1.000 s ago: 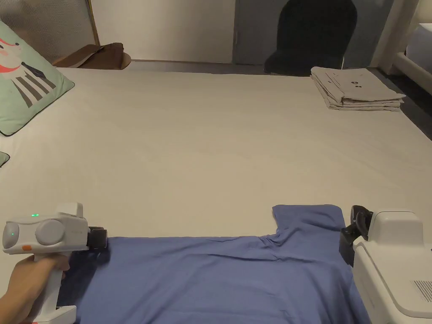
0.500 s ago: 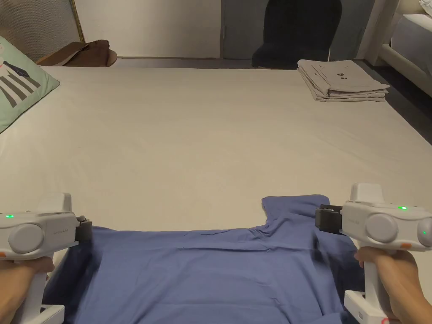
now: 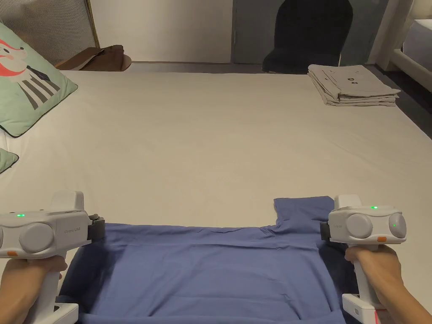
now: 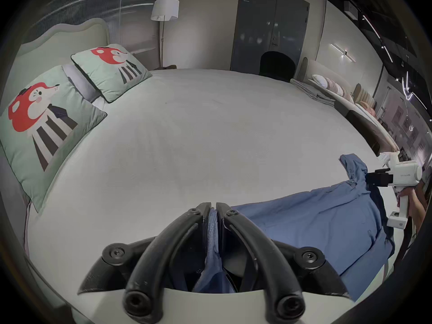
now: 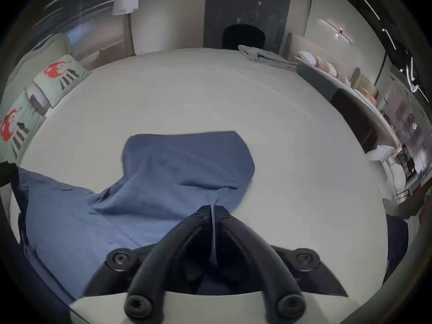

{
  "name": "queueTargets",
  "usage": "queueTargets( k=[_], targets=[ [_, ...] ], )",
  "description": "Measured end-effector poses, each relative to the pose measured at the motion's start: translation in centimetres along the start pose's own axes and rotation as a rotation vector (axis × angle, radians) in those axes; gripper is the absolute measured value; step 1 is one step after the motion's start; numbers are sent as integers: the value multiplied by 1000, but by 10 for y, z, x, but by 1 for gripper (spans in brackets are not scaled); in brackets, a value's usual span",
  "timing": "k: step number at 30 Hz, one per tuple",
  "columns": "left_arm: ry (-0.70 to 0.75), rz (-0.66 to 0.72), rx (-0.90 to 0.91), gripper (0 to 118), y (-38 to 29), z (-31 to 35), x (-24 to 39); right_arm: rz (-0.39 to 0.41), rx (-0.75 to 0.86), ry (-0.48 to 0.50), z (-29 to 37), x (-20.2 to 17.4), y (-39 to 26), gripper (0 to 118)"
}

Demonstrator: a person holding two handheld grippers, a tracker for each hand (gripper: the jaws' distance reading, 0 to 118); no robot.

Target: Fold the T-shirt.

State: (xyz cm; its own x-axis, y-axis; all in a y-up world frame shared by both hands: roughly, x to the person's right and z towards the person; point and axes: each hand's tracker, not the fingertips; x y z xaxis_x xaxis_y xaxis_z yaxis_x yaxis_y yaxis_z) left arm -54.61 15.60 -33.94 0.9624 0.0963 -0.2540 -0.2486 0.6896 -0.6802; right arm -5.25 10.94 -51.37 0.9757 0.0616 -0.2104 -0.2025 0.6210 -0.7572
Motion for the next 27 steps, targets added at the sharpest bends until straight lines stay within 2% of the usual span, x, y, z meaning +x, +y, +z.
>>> queueTargets(
  k=[3, 11, 17, 22, 27],
  targets=[
    [9, 12, 17, 3, -5, 11, -1, 2, 90, -9, 34, 4, -5, 2],
    [-4, 88, 78, 3, -27, 76, -12, -59, 273, 118, 157, 28, -41, 2],
    [-28, 119, 121, 3, -61, 135, -23, -71, 322, 151, 230, 39, -93, 2],
    [-33, 119, 135, 3, -104, 165, -26, -67, 342, 160, 254, 39, -147, 2],
    [27, 98, 53, 3, -152, 155, -30, -61, 303, 129, 241, 34, -194, 2]
  ],
)
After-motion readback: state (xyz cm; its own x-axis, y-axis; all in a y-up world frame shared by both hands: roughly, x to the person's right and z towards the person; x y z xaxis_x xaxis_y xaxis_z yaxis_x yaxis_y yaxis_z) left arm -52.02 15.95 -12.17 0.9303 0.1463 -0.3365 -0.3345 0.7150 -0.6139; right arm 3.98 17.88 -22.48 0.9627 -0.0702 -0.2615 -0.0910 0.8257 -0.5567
